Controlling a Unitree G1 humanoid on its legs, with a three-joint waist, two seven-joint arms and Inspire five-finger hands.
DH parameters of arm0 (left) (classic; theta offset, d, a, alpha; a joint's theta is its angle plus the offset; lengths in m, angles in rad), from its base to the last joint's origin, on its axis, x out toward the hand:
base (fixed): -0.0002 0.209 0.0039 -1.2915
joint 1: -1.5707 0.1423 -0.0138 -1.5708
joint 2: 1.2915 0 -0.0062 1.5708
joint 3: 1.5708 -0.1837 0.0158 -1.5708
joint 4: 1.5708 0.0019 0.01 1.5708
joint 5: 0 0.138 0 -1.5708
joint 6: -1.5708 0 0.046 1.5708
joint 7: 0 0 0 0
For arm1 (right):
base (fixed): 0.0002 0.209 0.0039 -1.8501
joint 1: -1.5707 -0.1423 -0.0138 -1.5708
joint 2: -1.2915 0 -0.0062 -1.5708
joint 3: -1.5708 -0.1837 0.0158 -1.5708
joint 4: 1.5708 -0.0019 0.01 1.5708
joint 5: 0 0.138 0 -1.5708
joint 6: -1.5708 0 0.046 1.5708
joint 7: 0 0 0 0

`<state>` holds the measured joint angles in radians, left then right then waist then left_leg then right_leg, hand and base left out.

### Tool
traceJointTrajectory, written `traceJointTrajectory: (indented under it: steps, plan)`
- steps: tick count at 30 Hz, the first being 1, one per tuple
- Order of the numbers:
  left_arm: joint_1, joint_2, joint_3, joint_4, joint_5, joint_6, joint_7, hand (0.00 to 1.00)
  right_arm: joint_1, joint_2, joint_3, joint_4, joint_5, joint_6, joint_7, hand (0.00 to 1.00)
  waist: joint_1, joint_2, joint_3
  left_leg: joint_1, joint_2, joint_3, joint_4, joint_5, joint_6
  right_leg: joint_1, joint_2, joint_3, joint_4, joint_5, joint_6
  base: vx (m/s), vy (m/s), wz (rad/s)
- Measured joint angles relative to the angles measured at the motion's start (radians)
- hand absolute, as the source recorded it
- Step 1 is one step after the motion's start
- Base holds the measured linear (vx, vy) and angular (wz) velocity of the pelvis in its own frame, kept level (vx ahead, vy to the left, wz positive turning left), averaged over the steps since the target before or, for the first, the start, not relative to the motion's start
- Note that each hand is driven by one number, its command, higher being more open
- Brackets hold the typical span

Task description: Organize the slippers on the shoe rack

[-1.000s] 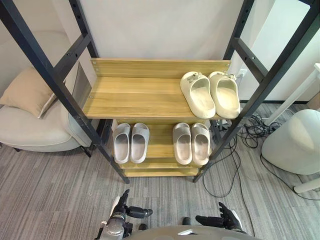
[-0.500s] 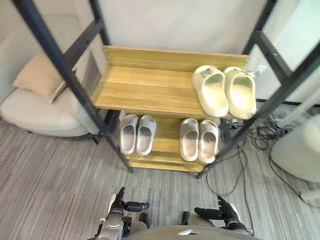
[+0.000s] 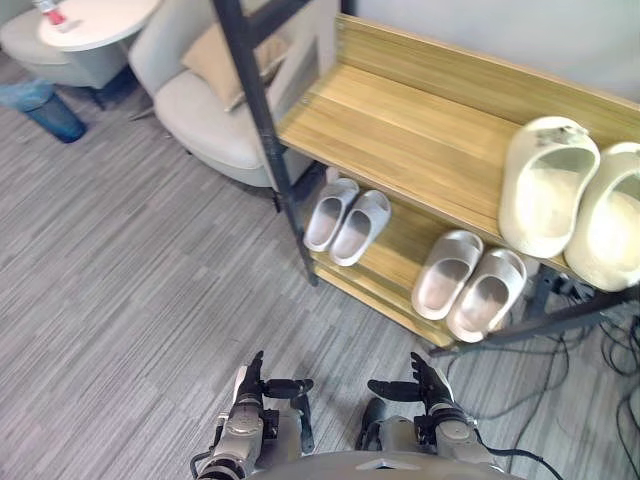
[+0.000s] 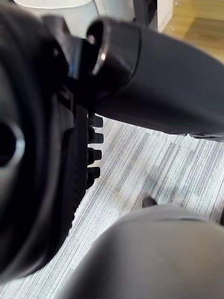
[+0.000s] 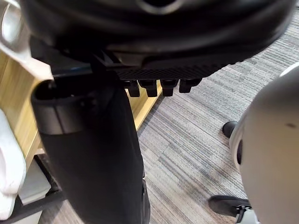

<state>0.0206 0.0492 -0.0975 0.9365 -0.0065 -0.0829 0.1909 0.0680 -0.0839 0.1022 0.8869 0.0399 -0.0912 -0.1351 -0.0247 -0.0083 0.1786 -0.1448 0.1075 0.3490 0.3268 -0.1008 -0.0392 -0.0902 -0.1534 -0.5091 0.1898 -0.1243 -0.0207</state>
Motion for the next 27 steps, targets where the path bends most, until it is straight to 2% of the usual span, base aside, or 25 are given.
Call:
traceJointTrajectory:
  steps: [1,2,3,4,5,6,7,9,10,11,12,13,14,15,16,18,19,20,21,22,23,24,25,26,27]
  plan:
    - [0.002,-0.010,-0.017,0.002,0.008,-0.001,-0.006,1.00,0.002,-0.002,-0.014,0.001,0.000,0.001,-0.001,1.00,-0.014,0.010,-0.006,0.048,0.036,0.087,-0.018,-0.015,-0.006,0.012,-0.006,-0.059,-0.004,0.005,0.009,0.02,0.126,1.29]
    - [0.002,-0.015,-0.019,0.002,0.012,-0.001,-0.007,1.00,0.002,-0.002,-0.022,0.001,0.000,0.001,-0.001,1.00,-0.016,0.015,-0.009,0.075,0.043,0.117,-0.049,-0.005,-0.008,0.014,-0.007,-0.078,-0.004,0.007,0.012,0.02,0.139,1.18]
    - [0.001,-0.018,-0.030,0.003,0.017,-0.001,-0.008,1.00,0.001,-0.002,-0.029,0.001,0.001,0.003,-0.003,1.00,-0.019,0.024,-0.012,0.119,0.045,0.127,-0.136,0.028,-0.033,0.021,-0.004,-0.110,-0.008,0.013,0.024,0.00,0.235,0.94]
    - [0.002,-0.013,-0.038,0.007,0.020,0.000,-0.011,1.00,-0.003,0.005,-0.039,0.002,0.001,0.005,-0.001,1.00,-0.021,0.023,-0.010,0.143,0.031,0.117,-0.209,0.029,-0.035,0.043,0.004,-0.147,-0.033,0.029,0.044,-0.03,0.275,1.15]
    - [0.011,0.000,-0.037,0.012,0.021,0.003,-0.013,1.00,-0.002,0.024,-0.042,0.003,0.001,0.006,-0.001,1.00,-0.020,0.010,-0.017,0.156,0.018,0.089,-0.248,0.029,-0.035,0.073,0.009,-0.176,-0.069,0.052,0.055,-0.04,0.270,0.85]
    - [0.014,0.002,-0.037,0.012,0.022,0.003,-0.013,1.00,-0.002,0.027,-0.042,0.003,0.001,0.006,0.000,1.00,-0.019,0.008,-0.017,0.158,0.015,0.082,-0.252,0.029,-0.035,0.078,0.010,-0.178,-0.076,0.056,0.058,-0.02,0.166,0.75]
    - [0.035,0.015,-0.036,0.010,0.037,0.006,-0.014,1.00,-0.004,0.051,-0.040,0.007,0.000,0.006,0.002,1.00,-0.014,-0.004,-0.025,0.167,-0.005,0.052,-0.259,0.029,-0.034,0.113,0.010,-0.196,-0.114,0.076,0.078,0.01,0.130,0.61]
    - [0.039,0.033,-0.035,0.012,0.042,0.006,-0.012,1.00,-0.011,0.069,-0.035,0.010,0.000,0.005,0.009,1.00,-0.010,-0.013,-0.031,0.179,-0.022,0.025,-0.259,0.026,-0.025,0.144,-0.004,-0.205,-0.120,0.084,0.085,0.01,0.138,0.51]
    - [0.043,0.039,-0.035,0.015,0.048,0.005,-0.011,1.00,-0.018,0.073,-0.027,0.012,0.000,0.006,0.014,1.00,-0.001,-0.005,-0.032,0.183,-0.031,0.020,-0.261,0.018,-0.008,0.141,-0.027,-0.207,-0.073,0.073,0.097,0.00,0.225,0.39]
    - [0.044,0.035,-0.034,0.033,0.049,0.005,-0.011,1.00,-0.024,0.067,-0.012,0.012,0.000,0.007,0.019,1.00,-0.001,0.018,-0.029,0.192,-0.046,-0.009,-0.274,0.003,0.018,0.103,-0.094,-0.194,0.093,0.032,0.116,0.00,0.243,0.41]
    - [0.045,0.034,-0.035,0.035,0.049,0.006,-0.011,1.00,-0.025,0.065,-0.011,0.013,0.000,0.008,0.020,1.00,-0.002,0.020,-0.028,0.193,-0.048,-0.016,-0.275,-0.008,0.019,0.093,-0.107,-0.187,0.128,0.025,0.111,0.00,0.221,0.57]
    - [0.045,0.035,-0.036,0.038,0.050,0.006,-0.012,1.00,-0.033,0.063,-0.009,0.006,0.000,0.014,0.026,1.00,-0.006,0.024,-0.022,0.200,-0.068,-0.056,-0.267,-0.028,0.037,0.028,-0.177,-0.108,0.323,0.010,0.080,0.01,0.193,0.62]
    - [0.043,0.042,-0.036,0.039,0.050,0.006,-0.010,1.00,-0.036,0.066,-0.005,0.003,0.000,0.016,0.027,1.00,-0.011,0.017,-0.021,0.207,-0.081,-0.092,-0.266,-0.031,0.050,-0.021,-0.200,-0.014,0.441,0.012,0.064,0.04,0.146,1.12]
    - [0.044,0.057,-0.034,0.040,0.049,0.006,-0.003,1.00,-0.035,0.077,0.000,-0.001,0.000,0.014,0.031,1.00,-0.019,0.012,-0.017,0.215,-0.080,-0.149,-0.257,-0.037,0.060,-0.057,-0.157,0.106,0.496,-0.045,0.075,0.12,0.027,1.39]
    - [0.043,0.063,-0.030,0.040,0.048,0.006,0.001,1.00,-0.037,0.078,0.009,-0.002,0.000,0.013,0.043,1.00,-0.021,0.005,-0.015,0.214,-0.073,-0.203,-0.252,-0.042,0.059,-0.088,-0.101,0.171,0.494,-0.092,0.066,0.14,-0.080,1.46]
    - [0.041,0.050,0.000,0.046,0.047,0.006,0.001,1.00,-0.047,0.076,0.022,-0.003,0.000,0.014,0.044,1.00,-0.025,0.002,-0.009,0.214,-0.057,-0.271,-0.249,-0.054,0.054,-0.161,-0.031,0.210,0.433,-0.114,0.045,0.19,-0.130,1.00]
    - [0.040,0.049,0.004,0.048,0.047,0.006,0.001,1.00,-0.048,0.076,0.024,-0.003,0.000,0.014,0.044,1.00,-0.026,0.002,-0.007,0.214,-0.054,-0.279,-0.247,-0.056,0.053,-0.170,-0.023,0.216,0.421,-0.114,0.045,0.23,-0.161,0.70]
    - [0.034,0.048,0.009,0.058,0.047,0.009,0.003,1.00,-0.057,0.075,0.034,-0.008,0.000,0.013,0.045,1.00,-0.035,0.007,0.001,0.217,-0.035,-0.311,-0.235,-0.073,0.039,-0.202,0.018,0.257,0.367,-0.109,0.048,0.22,-0.169,0.73]
    - [0.025,0.046,0.009,0.071,0.047,0.010,0.007,1.00,-0.057,0.075,0.041,-0.028,0.000,0.001,0.049,1.00,-0.038,0.012,0.012,0.235,-0.009,-0.346,-0.232,-0.094,0.020,-0.233,0.068,0.324,0.281,-0.083,0.069,0.36,-0.281,0.90]
    - [0.024,0.044,0.009,0.073,0.048,0.010,0.007,1.00,-0.054,0.075,0.045,-0.033,0.000,-0.003,0.053,1.00,-0.040,0.011,0.013,0.245,0.001,-0.370,-0.232,-0.107,0.007,-0.243,0.086,0.367,0.208,-0.045,0.081,0.48,-0.374,1.34]
    - [0.016,0.048,0.009,0.083,0.057,0.009,-0.001,1.00,-0.048,0.066,0.045,-0.045,0.000,-0.003,0.060,1.00,-0.047,0.001,0.016,0.275,0.014,-0.440,-0.228,-0.144,-0.030,-0.221,0.103,0.409,0.140,0.098,0.061,0.51,-0.395,1.00]
    - [0.016,0.043,0.009,0.085,0.057,0.010,0.000,1.00,-0.050,0.063,0.044,-0.045,-0.001,-0.001,0.060,1.00,-0.045,0.008,0.017,0.276,0.021,-0.445,-0.226,-0.144,-0.030,-0.219,0.107,0.403,0.146,0.089,0.066,0.46,-0.318,1.08]
    - [0.008,0.023,0.009,0.087,0.059,0.002,-0.002,1.00,-0.057,0.048,0.031,-0.047,0.000,0.001,0.059,1.00,-0.039,0.032,0.018,0.268,0.040,-0.479,-0.206,-0.138,-0.038,-0.227,0.105,0.364,0.217,0.022,0.047,0.44,-0.308,0.71]
    - [0.006,0.009,0.010,0.086,0.059,-0.002,-0.004,1.00,-0.058,0.040,0.013,-0.045,0.000,0.008,0.058,1.00,-0.043,0.033,0.019,0.264,0.043,-0.506,-0.185,-0.123,-0.060,-0.225,0.091,0.335,0.274,-0.029,0.033,0.52,-0.359,1.03]
    - [0.004,-0.005,0.021,0.085,0.059,-0.004,-0.004,1.00,-0.054,0.032,-0.001,-0.042,0.000,0.012,0.057,1.00,-0.046,0.035,0.018,0.258,0.053,-0.524,-0.150,-0.101,-0.097,-0.196,0.090,0.310,0.287,-0.057,0.014,0.33,-0.248,0.89]
